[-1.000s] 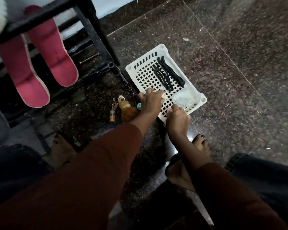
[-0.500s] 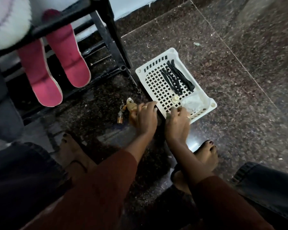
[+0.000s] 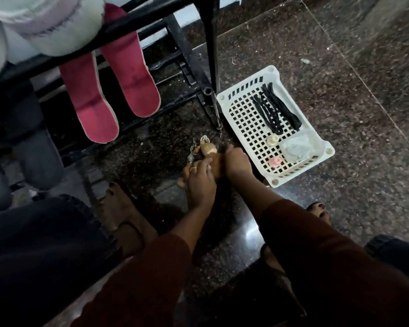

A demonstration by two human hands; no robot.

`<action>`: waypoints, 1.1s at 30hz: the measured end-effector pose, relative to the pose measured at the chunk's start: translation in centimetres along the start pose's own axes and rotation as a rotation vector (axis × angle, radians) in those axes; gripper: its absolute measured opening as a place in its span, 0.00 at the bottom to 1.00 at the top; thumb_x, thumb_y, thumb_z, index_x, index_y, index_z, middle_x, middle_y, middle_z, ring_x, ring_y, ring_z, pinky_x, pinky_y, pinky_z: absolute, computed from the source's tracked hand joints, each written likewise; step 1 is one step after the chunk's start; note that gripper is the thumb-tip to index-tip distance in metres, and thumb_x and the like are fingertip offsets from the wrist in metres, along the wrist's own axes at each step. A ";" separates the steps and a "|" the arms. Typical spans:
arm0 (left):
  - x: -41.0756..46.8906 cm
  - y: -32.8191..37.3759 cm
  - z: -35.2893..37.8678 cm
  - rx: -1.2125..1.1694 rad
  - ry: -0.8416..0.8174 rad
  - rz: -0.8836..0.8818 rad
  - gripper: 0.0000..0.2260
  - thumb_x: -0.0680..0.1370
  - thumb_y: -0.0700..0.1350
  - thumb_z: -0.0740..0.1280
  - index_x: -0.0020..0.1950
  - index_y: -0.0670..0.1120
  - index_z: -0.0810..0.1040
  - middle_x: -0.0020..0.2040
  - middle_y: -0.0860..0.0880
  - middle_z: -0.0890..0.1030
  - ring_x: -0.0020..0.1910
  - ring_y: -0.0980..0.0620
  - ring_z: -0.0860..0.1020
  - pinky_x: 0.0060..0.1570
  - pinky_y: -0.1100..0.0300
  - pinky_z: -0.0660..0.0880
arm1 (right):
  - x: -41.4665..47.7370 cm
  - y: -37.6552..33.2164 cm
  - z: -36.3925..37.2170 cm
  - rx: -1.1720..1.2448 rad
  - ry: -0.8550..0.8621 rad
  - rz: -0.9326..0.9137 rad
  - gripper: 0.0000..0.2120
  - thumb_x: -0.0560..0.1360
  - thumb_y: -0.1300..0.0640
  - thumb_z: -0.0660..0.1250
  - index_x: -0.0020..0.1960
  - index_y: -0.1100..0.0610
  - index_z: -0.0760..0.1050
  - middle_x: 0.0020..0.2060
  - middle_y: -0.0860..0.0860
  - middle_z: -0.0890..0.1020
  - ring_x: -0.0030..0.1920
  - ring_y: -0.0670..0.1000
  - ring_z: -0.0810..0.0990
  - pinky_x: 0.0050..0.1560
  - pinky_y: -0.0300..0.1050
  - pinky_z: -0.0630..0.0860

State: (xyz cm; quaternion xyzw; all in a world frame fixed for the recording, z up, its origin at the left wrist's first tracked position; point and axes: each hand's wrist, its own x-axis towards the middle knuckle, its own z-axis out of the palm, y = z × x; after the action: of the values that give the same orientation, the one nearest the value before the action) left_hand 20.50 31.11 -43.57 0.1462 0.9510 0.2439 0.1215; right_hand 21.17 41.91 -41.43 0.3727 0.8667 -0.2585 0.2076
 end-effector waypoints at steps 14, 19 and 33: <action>0.2 -0.4 -0.9 -0.093 0.051 -0.097 0.13 0.78 0.41 0.59 0.58 0.48 0.80 0.56 0.46 0.81 0.59 0.42 0.72 0.58 0.43 0.69 | -2.7 4.6 -1.5 -0.125 0.423 0.153 0.09 0.79 0.61 0.56 0.56 0.63 0.70 0.51 0.60 0.78 0.52 0.59 0.71 0.42 0.46 0.59; 0.5 -1.2 -2.3 0.026 0.002 -0.226 0.13 0.80 0.42 0.59 0.62 0.50 0.76 0.63 0.50 0.77 0.65 0.47 0.66 0.61 0.49 0.60 | -2.1 4.7 -1.1 -0.180 0.350 0.203 0.08 0.79 0.60 0.57 0.56 0.61 0.70 0.51 0.58 0.78 0.52 0.57 0.71 0.43 0.47 0.59; 5.2 -3.6 -2.4 0.193 -0.277 -0.297 0.19 0.78 0.57 0.61 0.66 0.52 0.72 0.62 0.49 0.78 0.65 0.46 0.68 0.61 0.49 0.60 | 1.4 -2.1 -0.1 0.157 0.229 -0.024 0.09 0.77 0.61 0.61 0.52 0.64 0.77 0.48 0.61 0.80 0.48 0.57 0.79 0.42 0.44 0.71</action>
State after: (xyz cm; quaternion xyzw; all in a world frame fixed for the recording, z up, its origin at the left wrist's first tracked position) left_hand 14.12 28.84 -44.12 0.0474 0.9553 0.1086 0.2709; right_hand 18.72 41.49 -41.53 0.4046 0.8661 -0.2839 0.0746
